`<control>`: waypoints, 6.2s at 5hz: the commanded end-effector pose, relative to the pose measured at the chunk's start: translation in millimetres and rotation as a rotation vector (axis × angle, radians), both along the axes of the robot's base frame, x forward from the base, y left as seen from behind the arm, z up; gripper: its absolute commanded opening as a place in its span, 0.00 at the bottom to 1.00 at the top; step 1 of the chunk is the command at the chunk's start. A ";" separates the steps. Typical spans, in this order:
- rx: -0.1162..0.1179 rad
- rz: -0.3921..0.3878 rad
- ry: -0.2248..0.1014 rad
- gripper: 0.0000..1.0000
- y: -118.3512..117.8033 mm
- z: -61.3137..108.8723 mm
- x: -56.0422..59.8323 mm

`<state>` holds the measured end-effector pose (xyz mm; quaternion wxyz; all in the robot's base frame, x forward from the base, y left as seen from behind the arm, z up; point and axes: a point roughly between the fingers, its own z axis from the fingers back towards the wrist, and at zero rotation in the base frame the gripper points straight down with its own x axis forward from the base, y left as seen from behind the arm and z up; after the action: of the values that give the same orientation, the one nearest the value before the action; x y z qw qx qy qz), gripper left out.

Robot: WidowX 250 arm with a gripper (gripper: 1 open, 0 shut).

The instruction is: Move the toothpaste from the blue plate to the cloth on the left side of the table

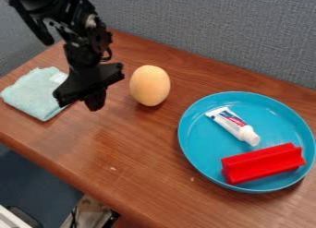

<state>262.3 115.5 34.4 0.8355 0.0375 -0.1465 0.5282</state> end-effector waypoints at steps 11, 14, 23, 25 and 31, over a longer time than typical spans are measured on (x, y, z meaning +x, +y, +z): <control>0.077 -0.014 0.064 0.00 9.1 1.8 7.4; -0.027 -0.086 0.075 0.00 -47.0 57.2 29.0; -0.077 -0.315 0.068 0.00 -212.3 27.5 56.5; -0.081 -0.315 0.061 1.00 -213.9 23.9 58.1; -0.117 -0.267 0.030 1.00 -219.3 31.4 55.6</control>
<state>315.9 -97.2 48.2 0.9000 -0.0046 -0.0883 0.4268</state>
